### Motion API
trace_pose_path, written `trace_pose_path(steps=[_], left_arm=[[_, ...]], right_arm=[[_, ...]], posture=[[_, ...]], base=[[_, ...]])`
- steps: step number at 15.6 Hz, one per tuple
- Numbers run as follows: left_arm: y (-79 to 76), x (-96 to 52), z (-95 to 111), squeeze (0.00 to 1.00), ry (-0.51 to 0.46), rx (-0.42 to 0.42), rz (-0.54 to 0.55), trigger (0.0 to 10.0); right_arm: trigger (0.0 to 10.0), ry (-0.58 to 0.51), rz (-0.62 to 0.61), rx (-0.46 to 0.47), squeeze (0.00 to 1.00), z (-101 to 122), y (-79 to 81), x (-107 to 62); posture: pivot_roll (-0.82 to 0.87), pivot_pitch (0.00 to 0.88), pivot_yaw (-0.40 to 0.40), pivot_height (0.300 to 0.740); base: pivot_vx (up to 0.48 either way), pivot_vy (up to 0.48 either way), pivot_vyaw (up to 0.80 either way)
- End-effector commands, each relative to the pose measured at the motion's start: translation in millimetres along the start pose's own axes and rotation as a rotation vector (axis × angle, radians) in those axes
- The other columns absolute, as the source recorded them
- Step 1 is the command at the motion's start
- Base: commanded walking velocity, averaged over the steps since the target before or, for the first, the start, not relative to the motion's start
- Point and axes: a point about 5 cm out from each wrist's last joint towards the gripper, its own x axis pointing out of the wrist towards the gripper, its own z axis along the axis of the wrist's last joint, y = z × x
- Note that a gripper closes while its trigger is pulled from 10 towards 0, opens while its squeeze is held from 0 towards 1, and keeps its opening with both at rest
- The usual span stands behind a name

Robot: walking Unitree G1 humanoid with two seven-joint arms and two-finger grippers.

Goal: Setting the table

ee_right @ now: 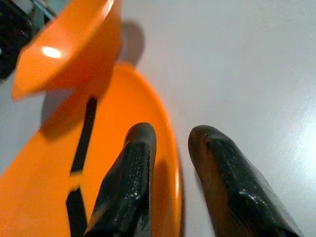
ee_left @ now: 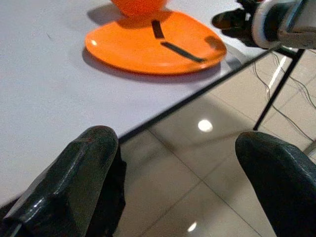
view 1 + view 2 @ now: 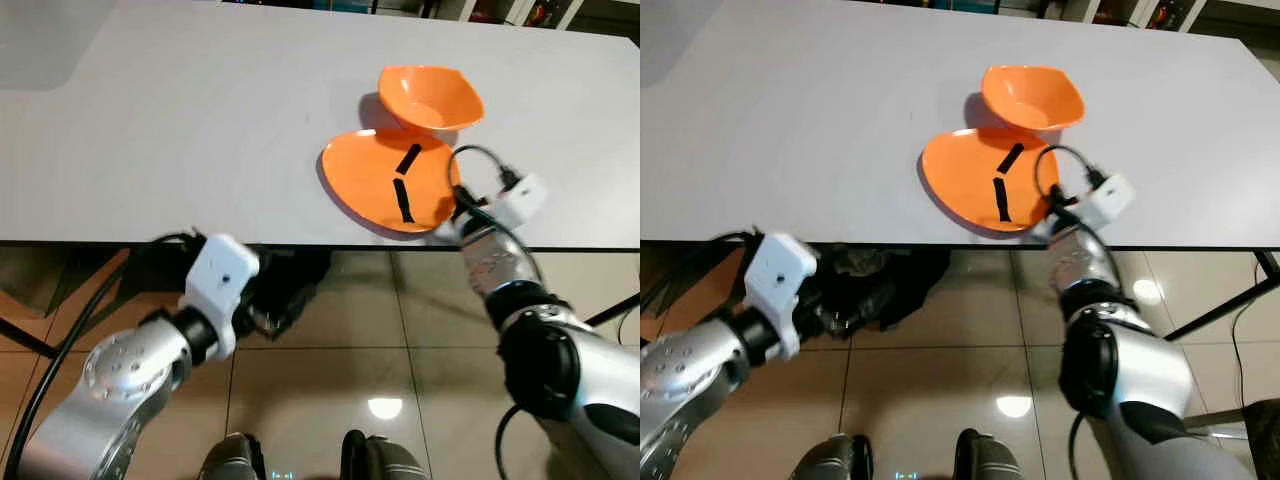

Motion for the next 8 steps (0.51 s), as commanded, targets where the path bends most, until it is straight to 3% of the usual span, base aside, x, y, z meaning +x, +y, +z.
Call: trace_pose_path(steps=[1,4,5,6,7,8], left_arm=[[0.5,5.5,-0.1,0.0,-0.01,-0.002,0.0,10.0],[2.4,13.6,2.9,0.0,-0.03,0.018,0.012,10.0],[5.6,16.6,2.7,0.0,-0.022,0.042,0.057,10.0],[13.8,19.5,2.0,0.0,-0.03,0.031,0.169,10.0],[18.5,20.7,-1.0,0.0,-0.022,0.014,0.242,10.0],[24.9,22.2,-4.0,0.0,-0.004,0.017,0.34,10.0]], right_arm=[[10.0,-0.051,0.005,-0.106,0.0,14.5,-4.3,1.0],[10.0,-0.11,-0.088,-0.191,0.0,30.7,-17.4,0.6],[10.0,-0.148,-0.048,-0.184,0.0,40.4,-14.6,1.2],[10.0,-0.165,0.044,-0.228,0.0,47.9,-5.2,2.2],[10.0,-0.153,0.122,-0.316,0.0,47.5,3.5,2.1],[10.0,-0.15,0.208,-0.372,0.0,44.0,12.3,-1.1]], posture=[[0.05,0.14,-0.077,0.74],[0.05,0.112,-0.073,0.74],[0.05,0.103,-0.078,0.74],[0.05,0.089,-0.076,0.74],[0.04,0.076,-0.074,0.74],[0.02,0.064,-0.068,0.74]], base=[[0.0,0.0,0.0],[0.0,0.0,0.0],[0.0,0.0,0.0],[0.0,0.0,0.0],[0.0,0.0,0.0],[0.0,0.48,0.0]])
